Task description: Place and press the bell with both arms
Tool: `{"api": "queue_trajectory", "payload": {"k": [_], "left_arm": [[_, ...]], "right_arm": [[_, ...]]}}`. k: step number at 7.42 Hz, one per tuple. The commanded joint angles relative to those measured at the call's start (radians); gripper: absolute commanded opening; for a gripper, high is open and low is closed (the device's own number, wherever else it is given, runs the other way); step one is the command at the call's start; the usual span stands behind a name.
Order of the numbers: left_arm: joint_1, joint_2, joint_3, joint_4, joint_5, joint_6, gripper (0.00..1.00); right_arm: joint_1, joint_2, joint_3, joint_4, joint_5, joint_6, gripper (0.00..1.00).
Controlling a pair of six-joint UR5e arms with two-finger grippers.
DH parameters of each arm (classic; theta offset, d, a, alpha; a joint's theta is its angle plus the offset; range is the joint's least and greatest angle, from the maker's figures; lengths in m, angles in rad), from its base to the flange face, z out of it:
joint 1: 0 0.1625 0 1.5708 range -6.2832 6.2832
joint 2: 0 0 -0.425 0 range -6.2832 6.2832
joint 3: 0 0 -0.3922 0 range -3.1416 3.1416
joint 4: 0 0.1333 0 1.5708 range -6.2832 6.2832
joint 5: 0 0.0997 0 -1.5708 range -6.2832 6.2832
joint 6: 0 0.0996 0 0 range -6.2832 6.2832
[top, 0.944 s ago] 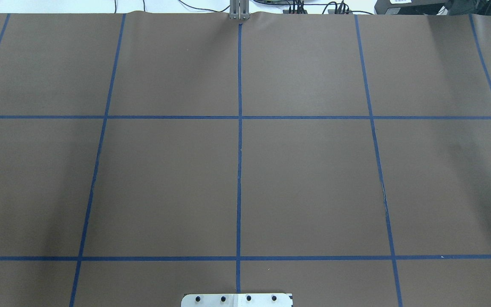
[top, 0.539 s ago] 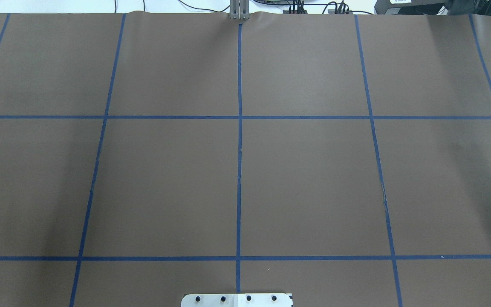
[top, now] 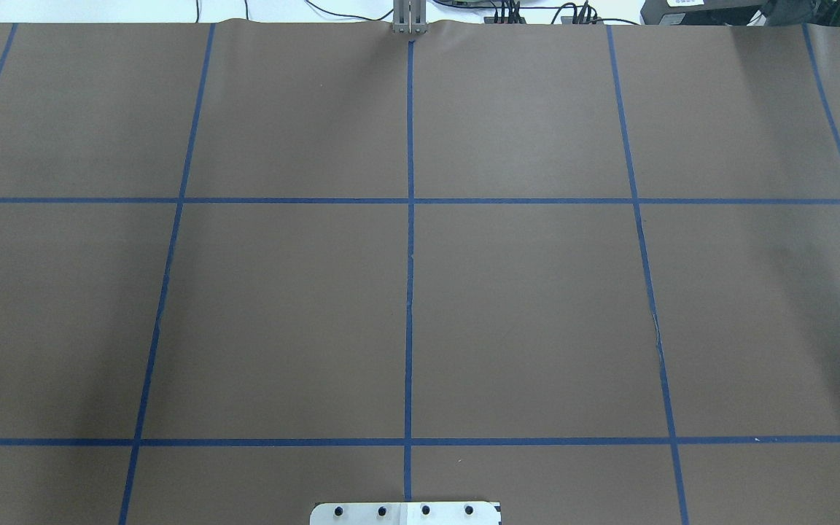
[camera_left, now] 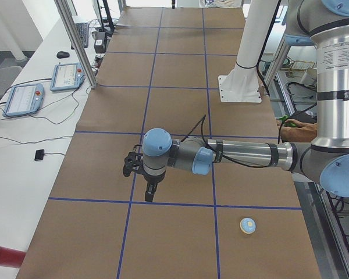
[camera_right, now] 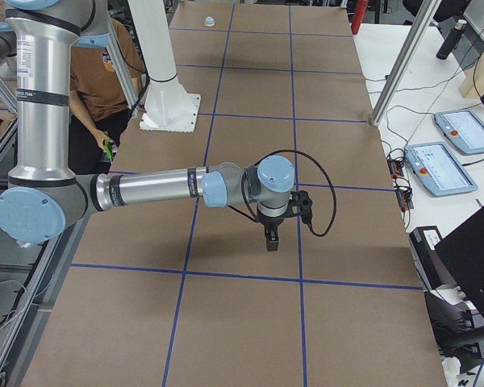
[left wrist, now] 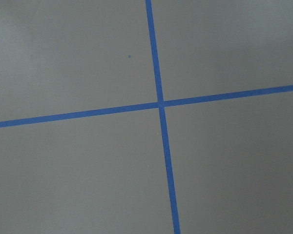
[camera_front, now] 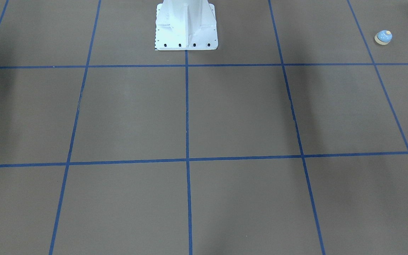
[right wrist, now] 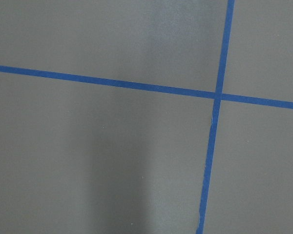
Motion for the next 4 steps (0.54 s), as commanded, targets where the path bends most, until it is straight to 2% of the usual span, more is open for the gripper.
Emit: {"api": "queue_trajectory", "payload": {"k": [1, 4], "left_arm": [[0.012, 0.018, -0.004, -0.002, 0.006, 0.001, 1.00], [0.020, 0.070, -0.011, -0.029, 0.006, -0.002, 1.00]], "right_arm": [[-0.001, 0.000, 0.000, 0.000, 0.000, 0.000, 1.00], [0.001, 0.000, 0.005, 0.000, 0.000, 0.001, 1.00]]}}
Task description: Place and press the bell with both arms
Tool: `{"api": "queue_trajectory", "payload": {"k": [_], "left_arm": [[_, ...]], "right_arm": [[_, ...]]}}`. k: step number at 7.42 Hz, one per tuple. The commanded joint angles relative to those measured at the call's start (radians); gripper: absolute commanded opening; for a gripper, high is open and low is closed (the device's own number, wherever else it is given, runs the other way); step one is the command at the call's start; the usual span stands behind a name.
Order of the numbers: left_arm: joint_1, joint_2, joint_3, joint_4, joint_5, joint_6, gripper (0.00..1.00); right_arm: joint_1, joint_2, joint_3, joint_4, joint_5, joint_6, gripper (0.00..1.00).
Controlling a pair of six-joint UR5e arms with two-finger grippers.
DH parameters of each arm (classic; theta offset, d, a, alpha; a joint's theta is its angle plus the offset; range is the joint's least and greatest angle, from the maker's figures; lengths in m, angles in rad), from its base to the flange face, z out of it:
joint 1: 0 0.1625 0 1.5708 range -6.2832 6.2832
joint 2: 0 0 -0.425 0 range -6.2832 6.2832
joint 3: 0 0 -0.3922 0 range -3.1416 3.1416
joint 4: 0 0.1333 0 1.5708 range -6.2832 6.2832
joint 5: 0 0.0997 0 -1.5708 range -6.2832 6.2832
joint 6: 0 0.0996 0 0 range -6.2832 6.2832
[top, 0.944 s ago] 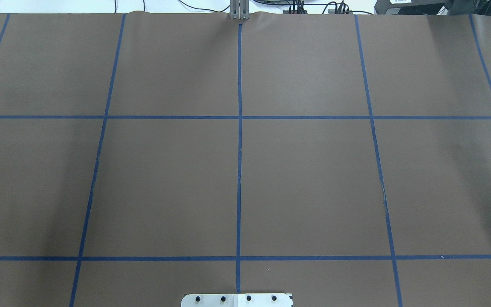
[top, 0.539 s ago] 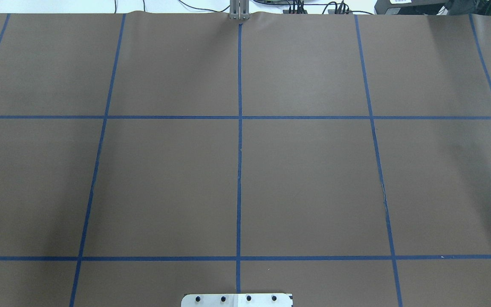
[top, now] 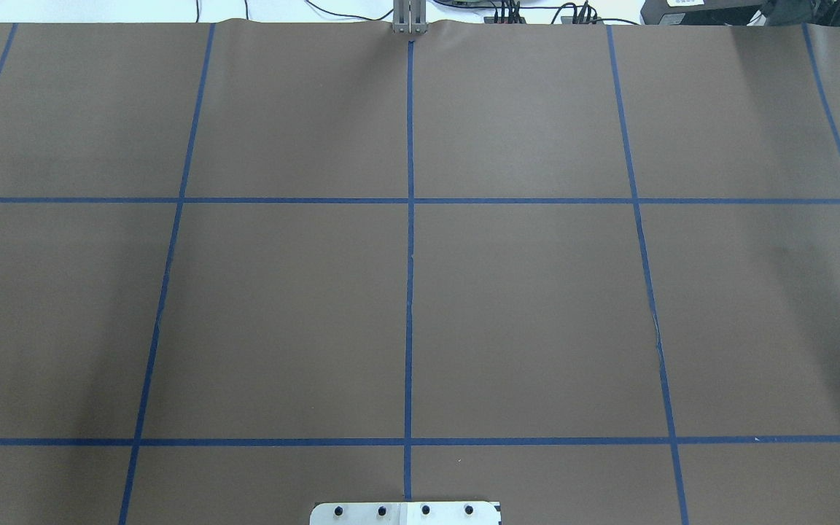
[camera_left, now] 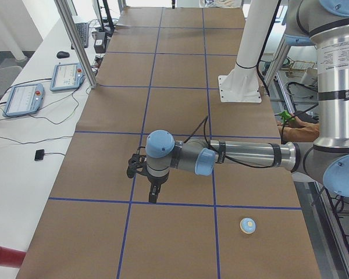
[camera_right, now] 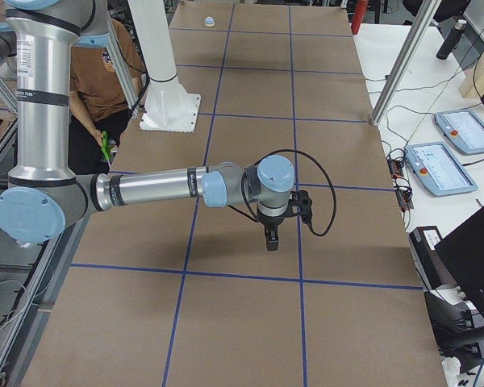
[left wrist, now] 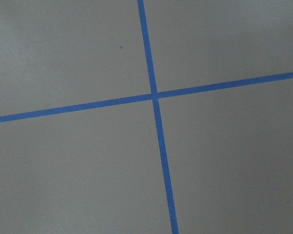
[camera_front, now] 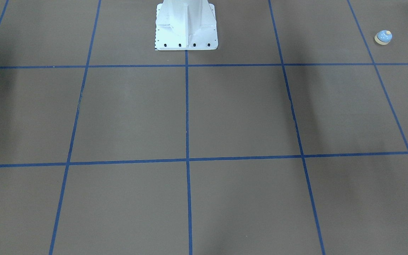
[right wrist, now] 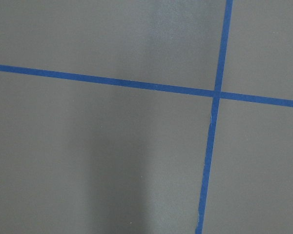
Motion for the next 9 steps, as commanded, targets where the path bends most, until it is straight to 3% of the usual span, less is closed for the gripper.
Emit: {"api": "queue_trajectory", "payload": {"k": [1, 6, 9], "left_arm": [[0.015, 0.045, -0.002, -0.042, -0.003, -0.011, 1.00], [0.112, 0.172, -0.001, -0.041, -0.001, -0.031, 1.00], [0.265, 0.277, 0.015, -0.033, -0.014, -0.079, 1.00]], "right_arm": [[0.000, 0.000, 0.001, 0.000, 0.000, 0.001, 1.00], [0.000, 0.003, -0.002, 0.000, 0.005, 0.001, 1.00], [0.000, 0.002, 0.004, 0.000, 0.008, 0.001, 1.00]]}}
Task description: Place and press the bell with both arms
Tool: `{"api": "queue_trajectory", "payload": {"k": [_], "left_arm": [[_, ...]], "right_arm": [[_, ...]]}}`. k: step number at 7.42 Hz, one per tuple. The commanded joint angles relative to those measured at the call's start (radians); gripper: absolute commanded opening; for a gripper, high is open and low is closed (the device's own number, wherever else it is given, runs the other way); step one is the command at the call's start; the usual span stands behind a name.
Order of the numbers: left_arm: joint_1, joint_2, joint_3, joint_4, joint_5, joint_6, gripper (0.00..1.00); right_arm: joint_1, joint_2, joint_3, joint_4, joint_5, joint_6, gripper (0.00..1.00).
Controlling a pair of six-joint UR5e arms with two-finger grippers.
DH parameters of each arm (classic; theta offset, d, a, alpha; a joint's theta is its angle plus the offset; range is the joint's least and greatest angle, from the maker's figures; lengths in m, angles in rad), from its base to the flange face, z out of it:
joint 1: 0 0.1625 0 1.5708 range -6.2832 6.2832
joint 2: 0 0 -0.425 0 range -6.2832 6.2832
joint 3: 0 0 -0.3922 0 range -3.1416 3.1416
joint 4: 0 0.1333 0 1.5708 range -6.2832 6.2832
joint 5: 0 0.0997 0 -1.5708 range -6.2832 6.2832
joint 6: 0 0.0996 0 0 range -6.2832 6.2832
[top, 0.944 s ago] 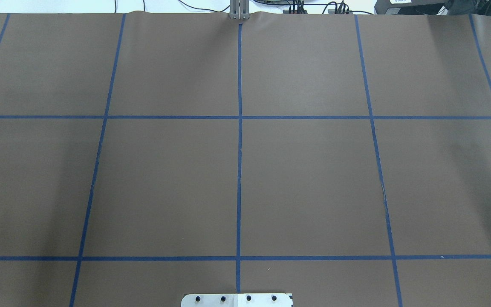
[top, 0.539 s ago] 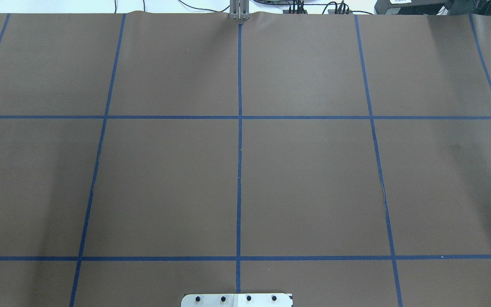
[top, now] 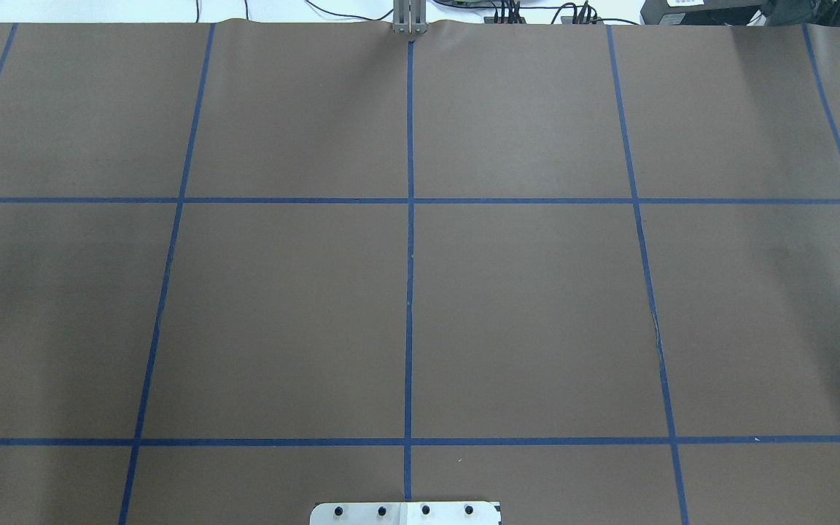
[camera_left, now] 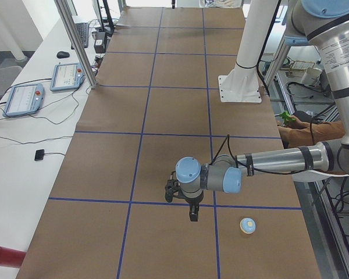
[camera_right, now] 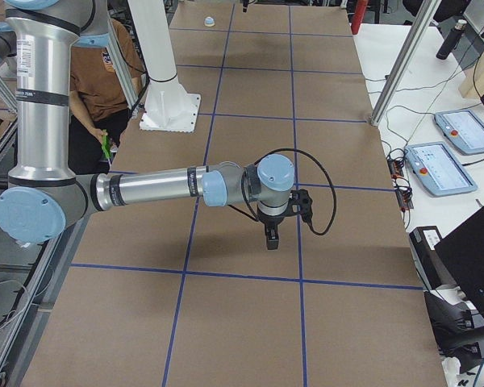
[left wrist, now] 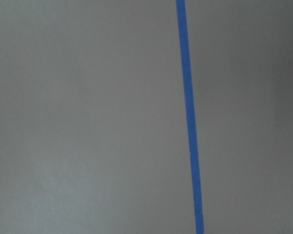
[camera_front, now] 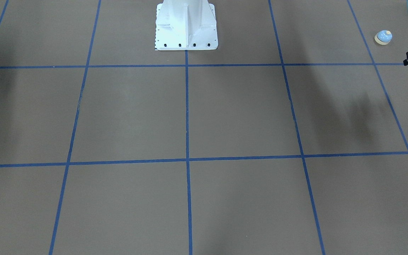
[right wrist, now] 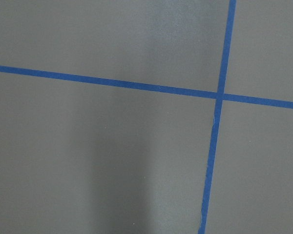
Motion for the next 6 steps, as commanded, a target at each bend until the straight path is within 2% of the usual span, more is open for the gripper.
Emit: {"api": "queue_trajectory", "payload": {"k": [1, 6], "left_arm": [[0.101, 0.057, 0.032, 0.002, -0.005, -0.019, 1.00], [0.210, 0.137, 0.080, -0.012, -0.030, -0.010, 1.00]], "right_arm": [[0.000, 0.001, 0.003, 0.000, 0.003, 0.001, 1.00], [0.000, 0.004, 0.001, 0.002, 0.019, 0.000, 1.00]]}}
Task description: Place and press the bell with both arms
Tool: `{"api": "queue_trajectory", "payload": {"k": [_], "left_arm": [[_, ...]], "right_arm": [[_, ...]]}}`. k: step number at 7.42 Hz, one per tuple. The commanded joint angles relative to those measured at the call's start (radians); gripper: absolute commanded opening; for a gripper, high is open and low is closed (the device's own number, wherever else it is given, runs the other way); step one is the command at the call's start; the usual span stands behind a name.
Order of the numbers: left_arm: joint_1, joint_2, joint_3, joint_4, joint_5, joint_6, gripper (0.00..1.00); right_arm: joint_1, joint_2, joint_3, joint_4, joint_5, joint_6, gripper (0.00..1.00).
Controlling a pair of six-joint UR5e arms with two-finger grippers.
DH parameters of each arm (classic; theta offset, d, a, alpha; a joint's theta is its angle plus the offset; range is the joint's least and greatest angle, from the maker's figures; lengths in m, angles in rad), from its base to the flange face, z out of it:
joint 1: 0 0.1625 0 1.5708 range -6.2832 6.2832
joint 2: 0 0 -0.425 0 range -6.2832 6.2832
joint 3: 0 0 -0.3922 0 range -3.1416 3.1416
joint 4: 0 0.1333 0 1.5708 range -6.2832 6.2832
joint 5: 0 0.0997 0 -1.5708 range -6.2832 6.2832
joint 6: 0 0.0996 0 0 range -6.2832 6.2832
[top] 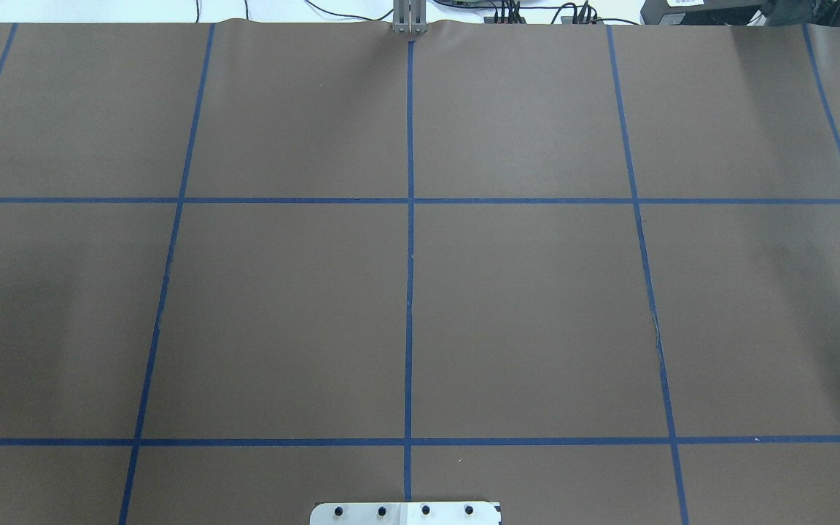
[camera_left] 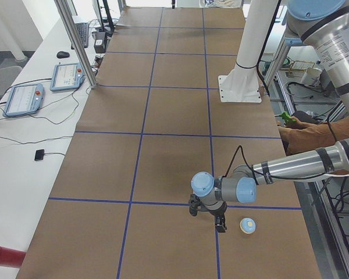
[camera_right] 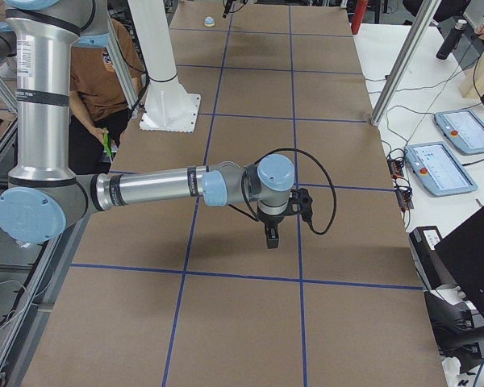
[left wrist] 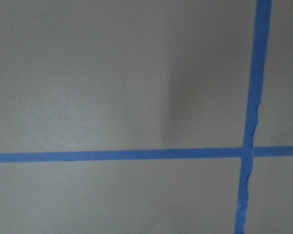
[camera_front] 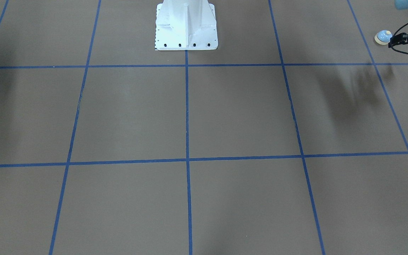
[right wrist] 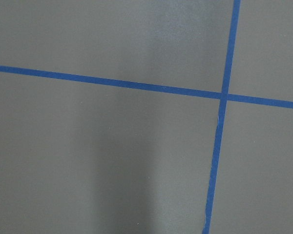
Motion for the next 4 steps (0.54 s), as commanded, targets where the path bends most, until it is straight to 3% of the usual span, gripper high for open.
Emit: {"api": "queue_trajectory", "payload": {"k": [1, 4], "left_arm": [[0.028, 0.013, 0.032, -0.016, -0.001, -0.007, 1.00], [0.152, 0.008, 0.047, -0.048, -0.024, -0.038, 1.00]], "right_arm": [[0.000, 0.003, 0.003, 0.001, 0.002, 0.000, 1.00], [-0.002, 0.009, 0.023, 0.001, 0.002, 0.000, 1.00]]}}
